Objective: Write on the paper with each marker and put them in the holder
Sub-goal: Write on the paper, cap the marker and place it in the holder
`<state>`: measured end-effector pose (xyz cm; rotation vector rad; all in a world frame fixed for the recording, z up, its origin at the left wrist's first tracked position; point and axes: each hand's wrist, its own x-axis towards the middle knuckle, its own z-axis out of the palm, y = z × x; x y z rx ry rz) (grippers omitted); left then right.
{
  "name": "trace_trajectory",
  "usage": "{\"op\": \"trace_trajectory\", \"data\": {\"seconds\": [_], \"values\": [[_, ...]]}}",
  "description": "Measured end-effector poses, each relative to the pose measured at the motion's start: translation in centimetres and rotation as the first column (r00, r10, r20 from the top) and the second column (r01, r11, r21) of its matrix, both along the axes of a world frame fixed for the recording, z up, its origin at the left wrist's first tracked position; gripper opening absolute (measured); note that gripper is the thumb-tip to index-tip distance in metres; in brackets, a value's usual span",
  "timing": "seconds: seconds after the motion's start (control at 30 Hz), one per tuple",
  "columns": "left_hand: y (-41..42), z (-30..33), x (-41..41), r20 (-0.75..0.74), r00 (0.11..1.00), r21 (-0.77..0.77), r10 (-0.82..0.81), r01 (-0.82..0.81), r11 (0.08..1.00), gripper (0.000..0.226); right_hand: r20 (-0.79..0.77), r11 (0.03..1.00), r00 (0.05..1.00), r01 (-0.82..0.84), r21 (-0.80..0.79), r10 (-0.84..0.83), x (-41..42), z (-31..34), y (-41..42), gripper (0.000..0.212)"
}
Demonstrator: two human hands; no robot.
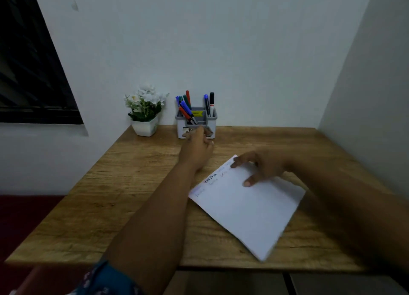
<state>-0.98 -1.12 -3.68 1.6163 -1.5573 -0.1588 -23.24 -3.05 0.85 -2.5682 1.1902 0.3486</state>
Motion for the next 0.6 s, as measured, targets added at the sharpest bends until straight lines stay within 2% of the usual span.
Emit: {"op": "trace_trajectory", "data": {"seconds": [0.1,0.17,0.23,0.3,0.37,0.47,0.53,0.6], "values": [[1.7,1.0,-1.0,0.123,0.986,0.085,-0.116,0.106,0.991,0.013,0.027,0.998,0.998,0.051,-0.038,-0.05,-0.8,-2.1,1.3,0.072],[3.1,1.4,-2.1,0.261,0.956,0.188,-0.135,0.087,0.978,0.014,0.082,0.99,0.989,0.131,-0.056,-0.127,-0.7,-3.2,2.2,0.072],[4.4,0.9,-3.5,0.422,0.897,0.305,-0.135,0.0,0.952,0.026,0.122,0.97,0.972,0.214,-0.111,-0.201,-0.5,-4.4,2.9,0.073],[5.4,0.1,-4.4,0.519,0.829,0.456,-0.209,-0.062,0.888,0.046,0.152,0.94,0.948,0.302,-0.157,-0.28,-0.3,-5.3,3.3,0.076],[6.3,-0.6,-5.0,0.525,0.808,0.546,-0.269,-0.077,0.834,0.057,0.183,0.914,0.921,0.373,-0.161,-0.343,-0.4,-5.9,3.8,0.079],[7.2,-1.3,-5.3,0.495,0.824,0.565,-0.275,-0.065,0.823,0.06,0.213,0.883,0.885,0.447,-0.144,-0.413,-0.7,-6.0,4.4,0.08],[7.8,-1.5,-5.3,0.457,0.863,0.515,-0.217,-0.057,0.855,0.061,0.256,0.869,0.862,0.478,-0.123,-0.438,-0.9,-5.9,5.0,0.078],[8.3,-1.3,-5.3,0.397,0.91,0.391,-0.122,-0.047,0.919,0.061,0.389,0.843,0.801,0.528,-0.1,-0.455,-1.0,-5.4,5.5,0.071]]}}
